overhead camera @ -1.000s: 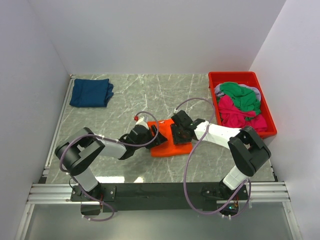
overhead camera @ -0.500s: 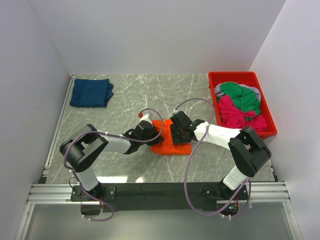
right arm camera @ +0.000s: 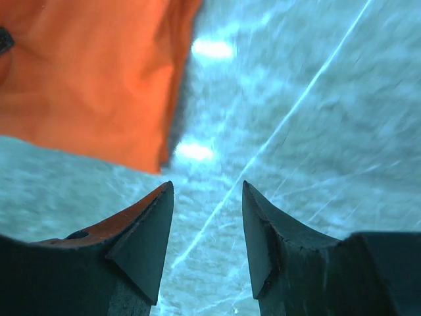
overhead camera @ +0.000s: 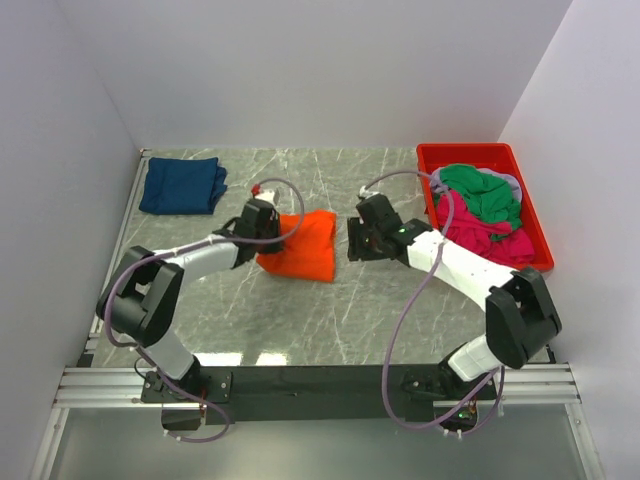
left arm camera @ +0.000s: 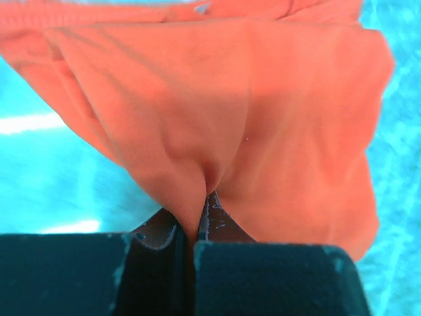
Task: Fold and stack the t-shirts
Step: Neatly place the folded tshirt to the corner
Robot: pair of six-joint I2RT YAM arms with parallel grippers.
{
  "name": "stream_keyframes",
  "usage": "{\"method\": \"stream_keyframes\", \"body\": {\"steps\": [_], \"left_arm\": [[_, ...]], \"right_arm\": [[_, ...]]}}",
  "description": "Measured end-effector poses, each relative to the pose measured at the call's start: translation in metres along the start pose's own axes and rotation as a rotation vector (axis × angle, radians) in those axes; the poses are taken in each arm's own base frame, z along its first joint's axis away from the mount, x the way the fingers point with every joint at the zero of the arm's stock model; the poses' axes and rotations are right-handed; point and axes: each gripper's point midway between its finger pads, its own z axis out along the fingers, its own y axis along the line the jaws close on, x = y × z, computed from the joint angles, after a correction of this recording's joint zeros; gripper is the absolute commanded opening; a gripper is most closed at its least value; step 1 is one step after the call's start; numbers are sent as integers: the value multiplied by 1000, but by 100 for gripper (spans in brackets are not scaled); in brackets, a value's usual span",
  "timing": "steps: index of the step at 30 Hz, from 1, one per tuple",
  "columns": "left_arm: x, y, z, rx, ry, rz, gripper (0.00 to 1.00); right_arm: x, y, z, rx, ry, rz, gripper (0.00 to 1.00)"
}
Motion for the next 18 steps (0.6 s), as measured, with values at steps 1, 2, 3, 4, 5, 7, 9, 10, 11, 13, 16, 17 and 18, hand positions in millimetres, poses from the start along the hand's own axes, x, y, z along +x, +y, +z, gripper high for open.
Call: {"method": "stream_keyframes", "body": {"steps": [1, 2, 3, 4, 5, 7, 9, 10, 11, 13, 16, 17, 18], "left_arm": [[-10, 6, -1, -11, -6, 22, 0], [-19, 10, -1, -17, -10, 41, 0], [-30, 14, -2, -23, -18, 64, 0], [-38, 17, -2, -24, -23, 81, 0], [-49, 20, -1, -24, -31, 104, 0], [-66, 25, 2, -27, -39, 142, 0], [-81, 34, 8, -33, -35, 180, 0], [-88, 39, 12, -36, -27, 200, 0], [-93, 43, 15, -38, -20, 213, 0], [-105, 54, 21, -44, -9, 235, 0], [-123, 70, 28, -41, 8, 263, 0], [-129, 75, 30, -37, 13, 267, 0], [-137, 80, 32, -32, 9, 267, 0]], "right_arm": [[-9, 0, -4, -7, -22, 7, 54], [-16, -1, -8, -13, -41, 13, 54], [-21, -1, -12, -22, -54, 14, 54], [-26, -3, -14, -26, -66, 22, 54], [-28, -5, -15, -31, -73, 26, 54], [-30, -7, -16, -35, -75, 30, 54], [-32, -9, -16, -45, -75, 35, 54], [-33, -9, -15, -54, -74, 36, 54], [-34, -9, -15, -62, -77, 35, 54], [-36, -9, -14, -80, -83, 36, 54], [-39, -12, -13, -95, -84, 42, 54], [-41, -13, -12, -101, -87, 45, 54], [-42, -14, -11, -105, -89, 47, 54]]}}
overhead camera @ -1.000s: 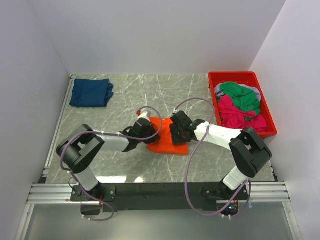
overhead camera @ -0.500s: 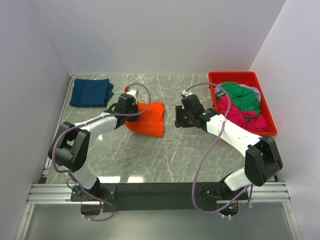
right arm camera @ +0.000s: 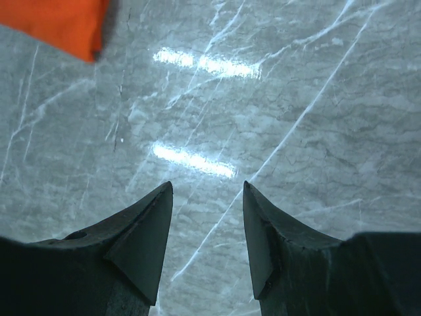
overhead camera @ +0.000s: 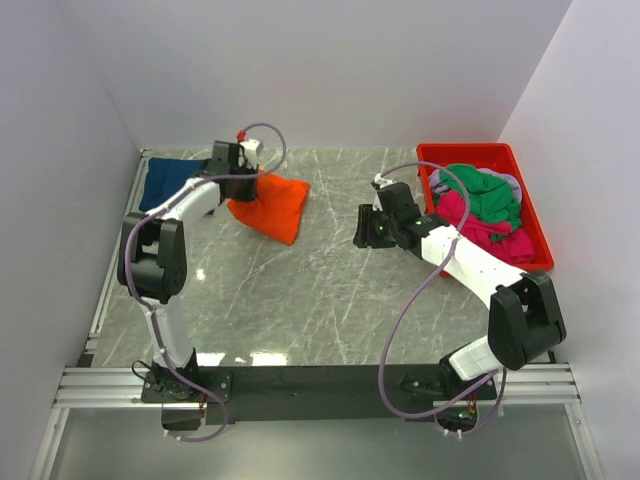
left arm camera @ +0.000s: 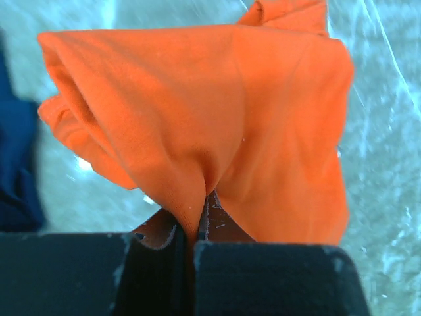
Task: Fold and stack the t-shirts
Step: Neatly place the folded tshirt to the corner
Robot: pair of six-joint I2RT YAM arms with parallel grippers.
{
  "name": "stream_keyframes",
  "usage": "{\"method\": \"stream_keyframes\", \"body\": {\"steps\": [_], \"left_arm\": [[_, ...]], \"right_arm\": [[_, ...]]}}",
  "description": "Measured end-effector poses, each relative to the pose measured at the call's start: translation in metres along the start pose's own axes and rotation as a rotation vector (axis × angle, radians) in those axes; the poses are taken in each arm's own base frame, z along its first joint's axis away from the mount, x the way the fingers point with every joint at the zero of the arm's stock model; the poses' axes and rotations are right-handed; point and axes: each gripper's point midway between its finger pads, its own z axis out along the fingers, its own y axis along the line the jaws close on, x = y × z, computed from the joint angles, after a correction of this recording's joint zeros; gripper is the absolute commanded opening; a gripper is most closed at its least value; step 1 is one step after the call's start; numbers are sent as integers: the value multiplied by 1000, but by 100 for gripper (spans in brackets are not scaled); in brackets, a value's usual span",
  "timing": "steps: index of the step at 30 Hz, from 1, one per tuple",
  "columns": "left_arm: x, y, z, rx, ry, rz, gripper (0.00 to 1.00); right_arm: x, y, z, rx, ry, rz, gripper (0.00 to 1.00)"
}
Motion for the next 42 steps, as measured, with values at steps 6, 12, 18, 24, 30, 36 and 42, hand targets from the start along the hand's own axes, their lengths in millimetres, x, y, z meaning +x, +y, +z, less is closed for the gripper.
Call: {"method": "stream_keyframes", "body": {"steps": [6, 12, 18, 24, 30, 36, 42], "left_arm": [[-35, 46, 8, 17, -23, -7, 0], [-53, 72, 14, 48, -23, -7, 0], [-75, 72, 16, 112, -30, 28, 0], [-101, 85, -1, 151, -84, 24, 0], [-120, 124, -26, 142, -153, -8, 0], [-123, 160, -44, 121, -190, -48, 0], [-116, 182, -51, 119, -194, -93, 0]], "right_arm": [[5, -7, 4, -21, 13, 14, 54], [4, -2, 5, -54, 10, 15, 54], [3, 0, 5, -67, 7, 14, 54], [6, -1, 9, -66, 20, 15, 54], [7, -1, 11, -64, 26, 16, 54], [13, -4, 17, -56, 49, 19, 54], [14, -4, 18, -56, 54, 20, 54]]}}
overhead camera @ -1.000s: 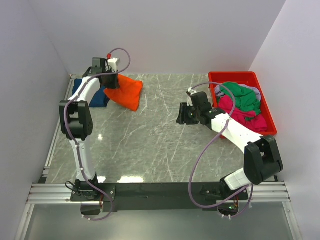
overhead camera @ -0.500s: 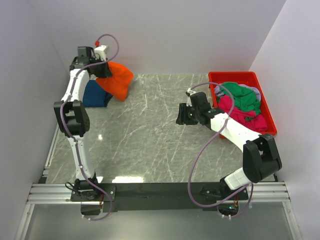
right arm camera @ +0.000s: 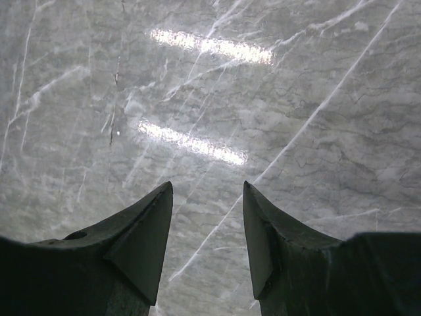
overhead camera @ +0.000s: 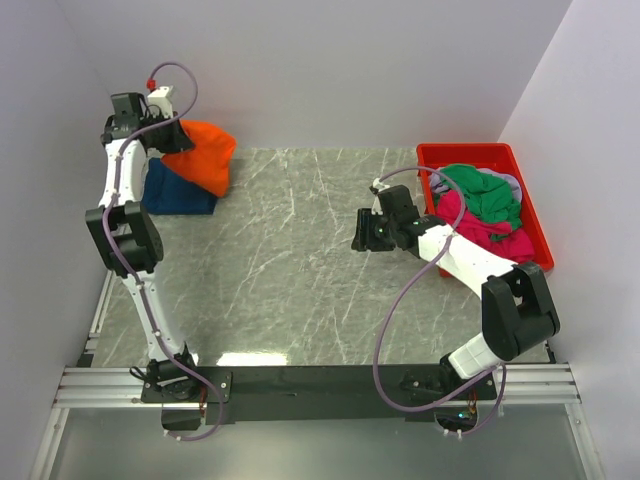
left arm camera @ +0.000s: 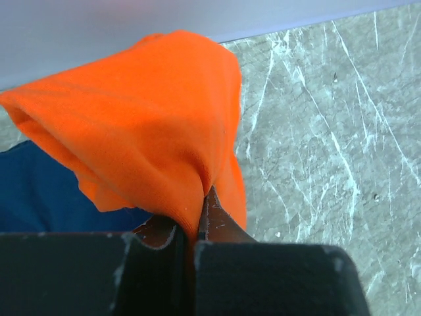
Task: Fold and stack the t-shirts
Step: Neatly place the folded tshirt to the corner
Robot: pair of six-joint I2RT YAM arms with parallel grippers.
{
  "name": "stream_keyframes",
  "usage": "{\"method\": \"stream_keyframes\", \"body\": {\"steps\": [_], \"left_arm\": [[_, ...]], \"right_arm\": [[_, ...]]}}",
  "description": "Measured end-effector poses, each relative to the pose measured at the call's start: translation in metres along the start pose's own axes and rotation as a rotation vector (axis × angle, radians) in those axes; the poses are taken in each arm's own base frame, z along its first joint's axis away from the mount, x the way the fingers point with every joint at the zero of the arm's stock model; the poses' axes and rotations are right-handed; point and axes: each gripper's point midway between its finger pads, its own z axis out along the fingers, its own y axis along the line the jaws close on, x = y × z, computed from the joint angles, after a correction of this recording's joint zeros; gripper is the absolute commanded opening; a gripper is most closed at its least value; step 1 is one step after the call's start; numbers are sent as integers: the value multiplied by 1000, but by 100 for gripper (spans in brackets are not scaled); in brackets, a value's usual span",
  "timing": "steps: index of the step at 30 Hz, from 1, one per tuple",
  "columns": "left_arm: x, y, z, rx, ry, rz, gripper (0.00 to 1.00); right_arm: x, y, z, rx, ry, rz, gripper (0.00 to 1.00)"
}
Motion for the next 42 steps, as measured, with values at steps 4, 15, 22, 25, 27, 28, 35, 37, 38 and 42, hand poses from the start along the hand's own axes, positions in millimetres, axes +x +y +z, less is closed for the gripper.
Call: {"method": "stream_keyframes", "body": {"steps": [4, 15, 22, 25, 27, 28, 35, 37, 38, 42], "left_arm": [[2, 14, -7, 1, -14, -32, 0], [36, 62, -13, -43, -3, -147, 0], [70, 97, 6, -184, 50, -198, 39], [86, 116, 12, -290, 81, -229, 99], [89, 127, 10, -373, 93, -238, 99], [89, 131, 9, -415, 95, -230, 99], [65, 128, 7, -653, 84, -114, 99], [51, 119, 3, -736, 73, -60, 99], [42, 115, -3, -799, 63, -35, 99], [2, 93, -32, -975, -15, 17, 99]], "right_arm": [[1, -1, 1, 2, 5, 0, 54], [3, -2, 4, 5, 14, -2, 54], [3, -2, 4, 5, 14, -5, 54], [3, -2, 4, 5, 14, -5, 54], [3, -2, 4, 5, 14, -5, 54], [3, -2, 4, 5, 14, -5, 54], [6, -3, 4, 7, 18, -5, 54], [7, -4, 3, 8, 18, -5, 54], [7, -4, 2, 8, 15, -5, 54], [6, -3, -5, 3, -2, -8, 55]]}}
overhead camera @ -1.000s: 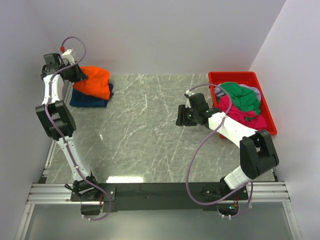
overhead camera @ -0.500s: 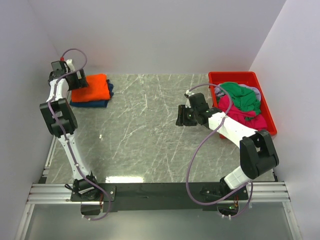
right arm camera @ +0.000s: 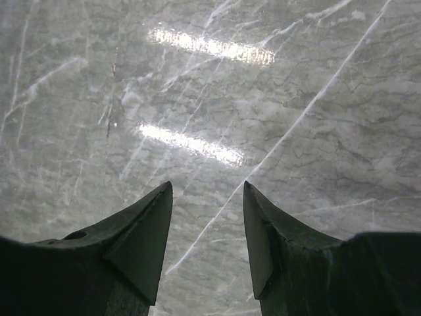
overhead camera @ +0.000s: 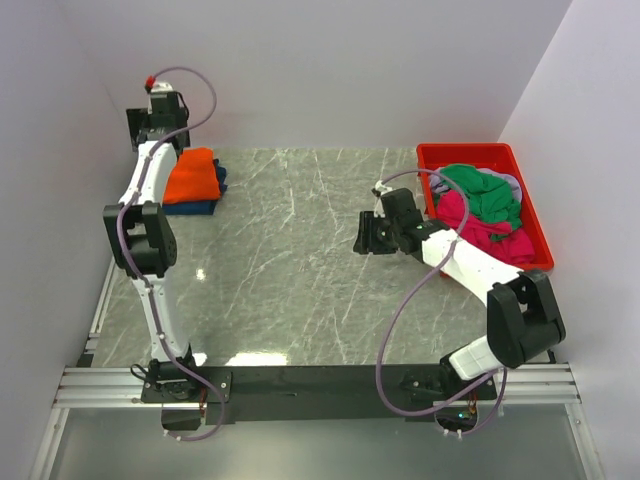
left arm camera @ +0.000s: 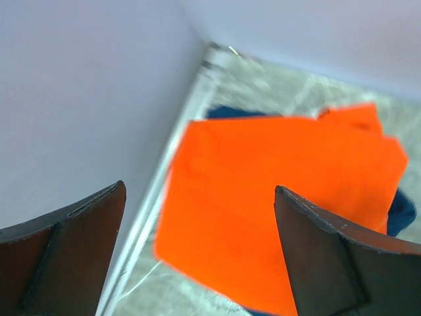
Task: Fold and stack the t-shirts
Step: Neatly place the folded tshirt to the corner
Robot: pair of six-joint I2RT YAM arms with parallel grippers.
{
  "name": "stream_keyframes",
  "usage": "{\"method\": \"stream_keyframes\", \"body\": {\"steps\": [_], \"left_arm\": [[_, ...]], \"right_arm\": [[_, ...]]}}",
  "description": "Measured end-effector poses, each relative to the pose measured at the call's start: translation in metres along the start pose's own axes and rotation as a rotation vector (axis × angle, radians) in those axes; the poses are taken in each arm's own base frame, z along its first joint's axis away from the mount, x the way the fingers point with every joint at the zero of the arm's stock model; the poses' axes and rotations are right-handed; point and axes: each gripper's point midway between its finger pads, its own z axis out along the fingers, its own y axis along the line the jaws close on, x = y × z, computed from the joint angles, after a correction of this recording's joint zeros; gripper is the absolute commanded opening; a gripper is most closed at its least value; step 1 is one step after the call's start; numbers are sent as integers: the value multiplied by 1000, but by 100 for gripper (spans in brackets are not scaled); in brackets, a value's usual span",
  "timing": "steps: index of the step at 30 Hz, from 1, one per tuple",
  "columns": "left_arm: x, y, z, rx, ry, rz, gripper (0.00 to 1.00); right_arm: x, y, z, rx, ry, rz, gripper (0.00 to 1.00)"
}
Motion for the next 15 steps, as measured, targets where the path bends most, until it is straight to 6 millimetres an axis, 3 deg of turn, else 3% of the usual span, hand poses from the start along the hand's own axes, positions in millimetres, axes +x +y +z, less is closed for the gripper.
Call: {"method": "stream_keyframes", "body": {"steps": [5, 9, 12, 15], "left_arm": [[-42, 29, -54, -129, -97, -130, 99], [-42, 37, -105, -130, -131, -247, 99], [-24, 14, -159, -51, -176, -306, 99], [10, -39, -213, 101, -210, -293, 99]], "right_arm": [[-3, 3, -11, -15, -33, -7, 57], [-5, 4, -21, -21, -61, -18, 58], [-9, 5, -28, -21, -87, -25, 59], [-14, 6, -35, -21, -120, -34, 60]]}}
